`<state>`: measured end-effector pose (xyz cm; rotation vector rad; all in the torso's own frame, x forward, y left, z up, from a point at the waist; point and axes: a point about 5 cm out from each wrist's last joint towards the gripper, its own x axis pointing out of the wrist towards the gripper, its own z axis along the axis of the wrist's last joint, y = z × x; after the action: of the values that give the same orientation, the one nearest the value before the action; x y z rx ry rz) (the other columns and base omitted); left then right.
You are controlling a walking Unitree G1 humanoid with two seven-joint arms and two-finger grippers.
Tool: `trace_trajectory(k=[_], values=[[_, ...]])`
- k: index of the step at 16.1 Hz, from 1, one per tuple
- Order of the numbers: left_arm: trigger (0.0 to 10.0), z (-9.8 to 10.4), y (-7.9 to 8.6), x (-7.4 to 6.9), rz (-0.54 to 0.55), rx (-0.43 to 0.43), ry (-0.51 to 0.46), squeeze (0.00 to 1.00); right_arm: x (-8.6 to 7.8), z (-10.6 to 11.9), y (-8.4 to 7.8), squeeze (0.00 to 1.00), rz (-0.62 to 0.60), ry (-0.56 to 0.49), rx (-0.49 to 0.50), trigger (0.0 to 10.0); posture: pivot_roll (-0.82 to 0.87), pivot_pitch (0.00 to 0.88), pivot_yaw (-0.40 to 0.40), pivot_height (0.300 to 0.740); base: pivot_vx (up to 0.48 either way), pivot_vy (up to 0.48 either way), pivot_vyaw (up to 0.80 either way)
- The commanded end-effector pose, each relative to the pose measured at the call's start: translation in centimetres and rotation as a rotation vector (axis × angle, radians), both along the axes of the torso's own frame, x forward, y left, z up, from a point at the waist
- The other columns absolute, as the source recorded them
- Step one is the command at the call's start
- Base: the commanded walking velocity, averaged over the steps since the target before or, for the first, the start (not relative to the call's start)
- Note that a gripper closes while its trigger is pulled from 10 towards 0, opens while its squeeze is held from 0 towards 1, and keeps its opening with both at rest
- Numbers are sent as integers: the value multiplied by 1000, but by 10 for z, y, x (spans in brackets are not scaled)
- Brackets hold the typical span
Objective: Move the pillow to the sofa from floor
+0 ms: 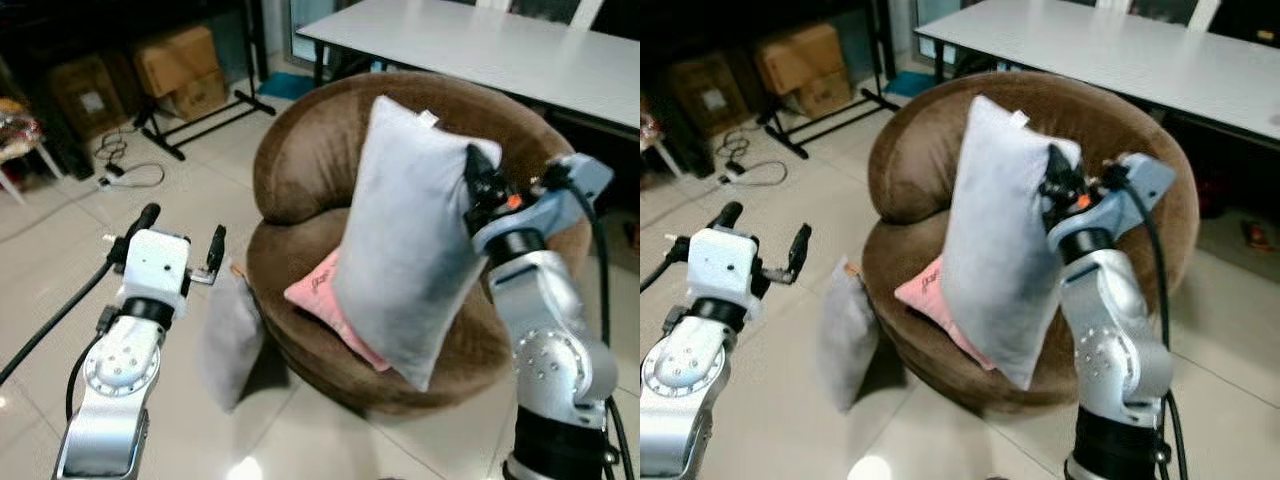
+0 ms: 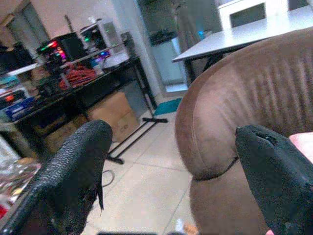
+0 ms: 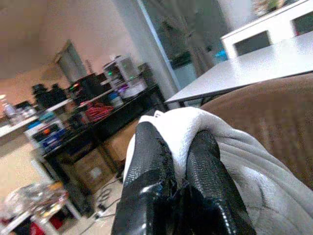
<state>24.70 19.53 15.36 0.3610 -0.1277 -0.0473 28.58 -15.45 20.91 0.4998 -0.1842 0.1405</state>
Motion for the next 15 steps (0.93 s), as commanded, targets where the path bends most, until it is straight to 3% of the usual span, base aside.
trace_trajectory(k=[1,4,11,15], values=[[10000,0,4,-1,14,2,1,0,0,8,5,0,22,-52,-1,10000,28,0,14,740,0,0,0],[10000,0,5,-3,20,-3,2,0,3,8,12,0,41,-52,-2,10000,37,0,4,740,282,0,0],[10000,0,6,-4,-4,11,9,0,7,2,5,0,-23,-30,-6,10000,42,0,12,740,302,0,-800],[10000,0,5,-3,-15,13,10,0,7,8,6,0,-18,-76,4,10000,39,0,19,740,300,0,0]])
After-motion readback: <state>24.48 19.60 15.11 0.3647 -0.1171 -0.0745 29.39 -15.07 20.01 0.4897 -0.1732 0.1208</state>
